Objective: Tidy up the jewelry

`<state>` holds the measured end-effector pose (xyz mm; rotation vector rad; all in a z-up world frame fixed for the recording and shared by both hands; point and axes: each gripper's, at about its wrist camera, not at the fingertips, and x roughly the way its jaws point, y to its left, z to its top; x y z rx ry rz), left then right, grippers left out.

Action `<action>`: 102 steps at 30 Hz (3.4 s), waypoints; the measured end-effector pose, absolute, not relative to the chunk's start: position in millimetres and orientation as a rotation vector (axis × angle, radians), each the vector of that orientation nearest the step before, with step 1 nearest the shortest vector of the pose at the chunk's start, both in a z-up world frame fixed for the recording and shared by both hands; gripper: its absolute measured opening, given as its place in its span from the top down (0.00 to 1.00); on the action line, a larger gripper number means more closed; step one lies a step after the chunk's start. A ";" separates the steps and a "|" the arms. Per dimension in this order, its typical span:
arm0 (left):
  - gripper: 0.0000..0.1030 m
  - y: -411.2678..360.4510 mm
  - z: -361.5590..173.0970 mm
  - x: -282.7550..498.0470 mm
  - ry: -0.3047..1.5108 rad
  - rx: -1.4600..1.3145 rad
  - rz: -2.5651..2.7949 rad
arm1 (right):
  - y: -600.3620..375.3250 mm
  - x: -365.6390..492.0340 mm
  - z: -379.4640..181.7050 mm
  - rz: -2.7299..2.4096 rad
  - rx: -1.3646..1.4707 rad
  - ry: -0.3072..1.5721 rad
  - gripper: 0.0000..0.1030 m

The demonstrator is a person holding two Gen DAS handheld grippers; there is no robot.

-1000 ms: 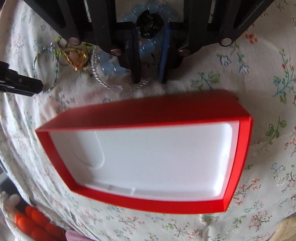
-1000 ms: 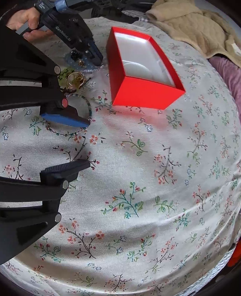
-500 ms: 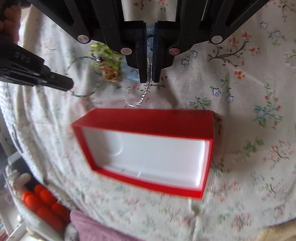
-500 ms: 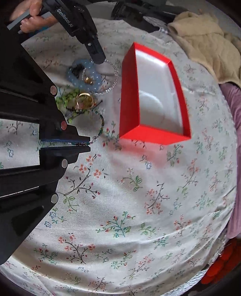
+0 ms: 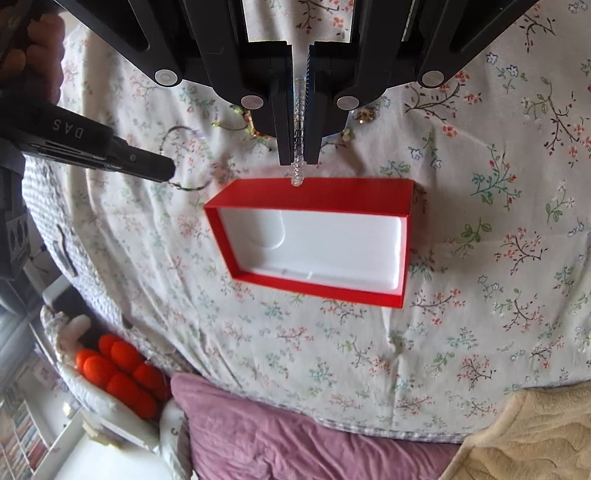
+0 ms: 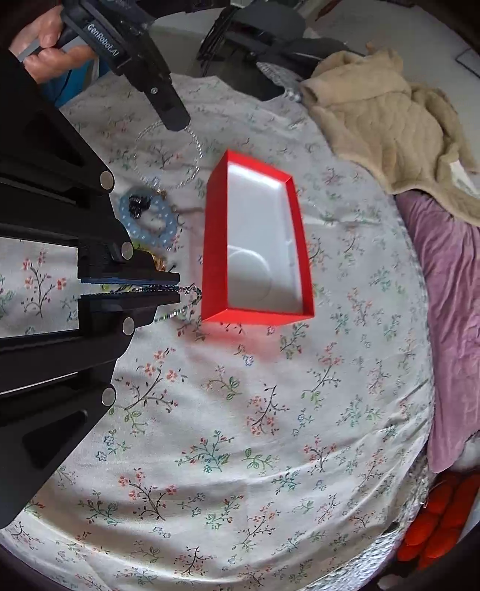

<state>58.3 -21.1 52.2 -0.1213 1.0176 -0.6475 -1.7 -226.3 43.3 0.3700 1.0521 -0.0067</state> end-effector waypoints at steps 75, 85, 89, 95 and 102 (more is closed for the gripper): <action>0.05 15.8 29.5 59.4 1.033 -0.013 -0.402 | -217.2 12.0 53.6 -0.052 0.247 0.928 0.22; 0.01 42.2 6.6 42.0 1.077 0.015 -0.360 | -206.7 -11.9 24.1 -0.052 0.193 1.016 0.22; 0.01 45.1 -0.5 38.6 1.039 0.037 -0.368 | -201.8 -17.9 9.8 -0.028 0.171 1.068 0.22; 0.01 40.1 -13.4 37.1 1.053 0.064 -0.417 | -205.4 -22.8 -4.8 -0.038 0.154 1.118 0.21; 0.01 23.7 -29.9 41.5 1.127 0.110 -0.458 | -215.3 -21.1 -21.9 -0.021 0.209 1.197 0.21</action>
